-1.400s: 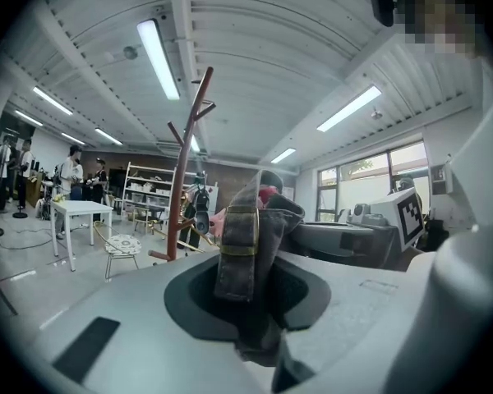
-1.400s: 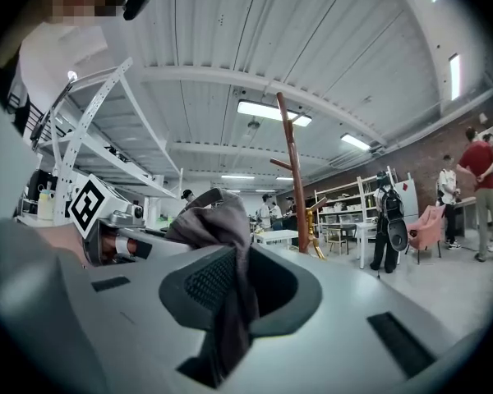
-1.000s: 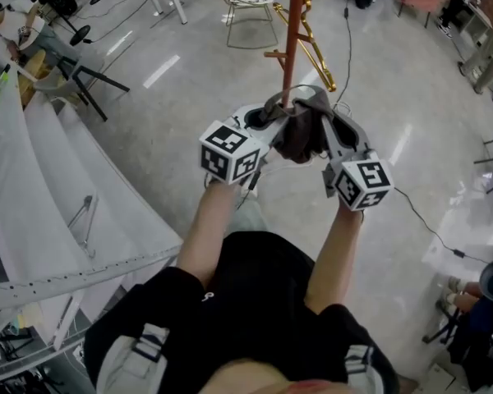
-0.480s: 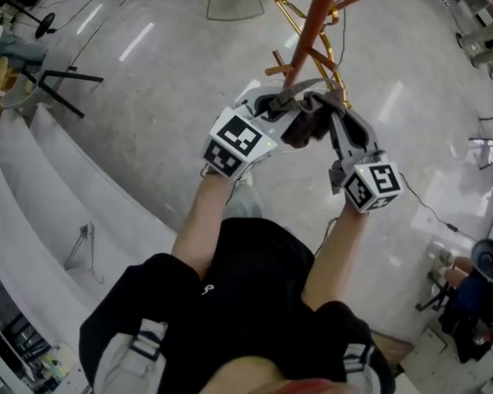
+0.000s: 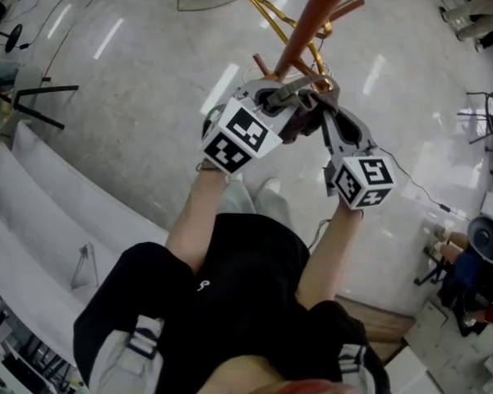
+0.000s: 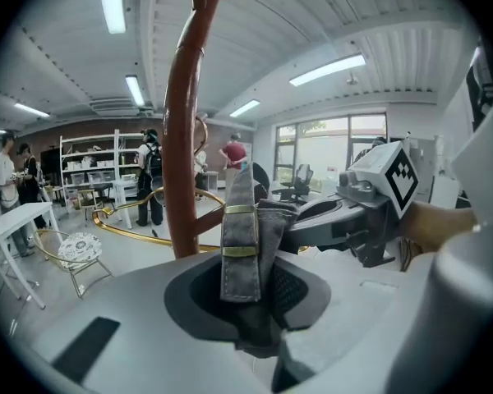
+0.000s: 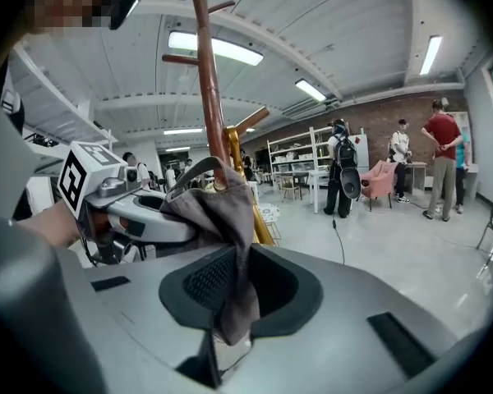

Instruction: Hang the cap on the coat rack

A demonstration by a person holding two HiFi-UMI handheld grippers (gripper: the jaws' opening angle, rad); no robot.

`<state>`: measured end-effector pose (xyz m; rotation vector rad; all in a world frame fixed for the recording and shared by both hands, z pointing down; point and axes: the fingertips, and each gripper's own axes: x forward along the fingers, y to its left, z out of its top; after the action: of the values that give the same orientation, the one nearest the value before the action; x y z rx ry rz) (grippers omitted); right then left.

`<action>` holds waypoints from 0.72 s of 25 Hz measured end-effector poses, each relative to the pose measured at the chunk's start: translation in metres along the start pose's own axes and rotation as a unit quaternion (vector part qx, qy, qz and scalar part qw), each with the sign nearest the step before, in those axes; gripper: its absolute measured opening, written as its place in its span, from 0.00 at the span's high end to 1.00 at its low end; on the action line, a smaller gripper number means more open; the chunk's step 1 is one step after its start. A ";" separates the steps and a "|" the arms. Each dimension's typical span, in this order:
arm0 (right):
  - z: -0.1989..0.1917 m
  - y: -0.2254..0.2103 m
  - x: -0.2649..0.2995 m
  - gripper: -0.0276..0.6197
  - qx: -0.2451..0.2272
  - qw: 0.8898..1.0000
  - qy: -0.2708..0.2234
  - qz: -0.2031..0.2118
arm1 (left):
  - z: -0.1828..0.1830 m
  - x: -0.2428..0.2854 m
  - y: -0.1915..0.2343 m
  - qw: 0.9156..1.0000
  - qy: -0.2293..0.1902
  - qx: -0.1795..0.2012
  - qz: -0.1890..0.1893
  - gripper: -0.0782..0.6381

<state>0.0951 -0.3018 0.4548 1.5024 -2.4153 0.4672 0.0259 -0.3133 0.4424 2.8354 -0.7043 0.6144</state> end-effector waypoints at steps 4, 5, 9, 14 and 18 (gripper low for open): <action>-0.009 0.000 0.012 0.89 -0.034 0.999 0.038 0.002 | -0.012 0.004 0.004 0.999 0.023 -0.010 0.021 0.81; -0.011 0.003 0.016 0.89 -0.043 0.998 0.049 0.002 | -0.016 0.003 0.007 0.999 0.030 -0.016 0.027 0.81; -0.013 0.020 0.037 0.88 -0.111 0.989 0.092 -0.022 | -0.033 -0.007 0.021 0.996 0.064 -0.024 0.052 0.81; -0.018 0.029 0.055 0.88 -0.176 0.974 0.132 -0.055 | -0.046 -0.003 0.033 0.992 0.086 -0.037 0.081 0.81; -0.020 0.026 0.063 0.87 -0.199 0.966 0.142 -0.079 | -0.050 -0.001 0.039 0.990 0.090 -0.042 0.101 0.77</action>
<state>0.0458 -0.3342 0.4937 1.3327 -2.0017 0.1379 -0.0111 -0.3343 0.4887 2.6102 -0.9669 0.8380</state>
